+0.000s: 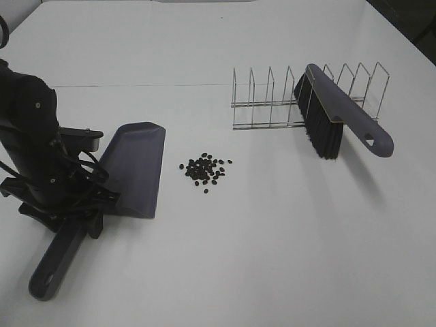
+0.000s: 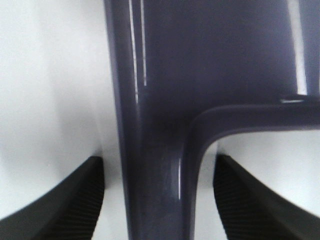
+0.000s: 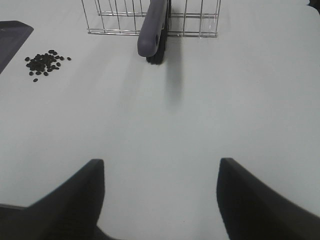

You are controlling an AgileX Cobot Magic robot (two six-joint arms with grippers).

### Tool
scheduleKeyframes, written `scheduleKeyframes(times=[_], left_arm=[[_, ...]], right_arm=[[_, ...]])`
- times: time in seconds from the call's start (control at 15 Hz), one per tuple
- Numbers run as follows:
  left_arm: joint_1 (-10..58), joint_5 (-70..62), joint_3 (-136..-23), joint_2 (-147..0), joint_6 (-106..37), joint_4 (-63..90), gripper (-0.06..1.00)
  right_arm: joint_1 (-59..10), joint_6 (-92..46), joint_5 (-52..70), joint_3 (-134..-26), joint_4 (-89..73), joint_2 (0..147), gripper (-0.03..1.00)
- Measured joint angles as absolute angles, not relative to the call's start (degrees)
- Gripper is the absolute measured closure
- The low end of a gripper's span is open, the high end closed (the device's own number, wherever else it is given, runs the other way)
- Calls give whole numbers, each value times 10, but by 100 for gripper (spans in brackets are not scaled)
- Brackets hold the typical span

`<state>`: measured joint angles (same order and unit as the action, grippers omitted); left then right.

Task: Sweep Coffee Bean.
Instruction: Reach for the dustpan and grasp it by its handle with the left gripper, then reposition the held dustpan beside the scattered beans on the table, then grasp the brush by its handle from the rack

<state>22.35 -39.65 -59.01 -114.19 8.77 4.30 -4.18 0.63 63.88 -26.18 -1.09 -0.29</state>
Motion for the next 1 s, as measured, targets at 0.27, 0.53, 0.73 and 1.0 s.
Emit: scheduleKeyframes(times=[0.27, 0.53, 0.73, 1.0], left_arm=[[223, -393, -592, -1143, 89, 44, 63], [223, -387, -592, -1143, 89, 48, 63], [223, -387, -592, -1141, 98, 49, 63], [223, -400, -591, -1121, 101, 56, 63]], right_arm=[[-42, 6, 639, -262, -11, -3, 41], [-42, 6, 639, -262, -11, -3, 41], [-42, 6, 642, -276, -11, 36, 41], [-42, 6, 662, -337, -11, 197, 41]])
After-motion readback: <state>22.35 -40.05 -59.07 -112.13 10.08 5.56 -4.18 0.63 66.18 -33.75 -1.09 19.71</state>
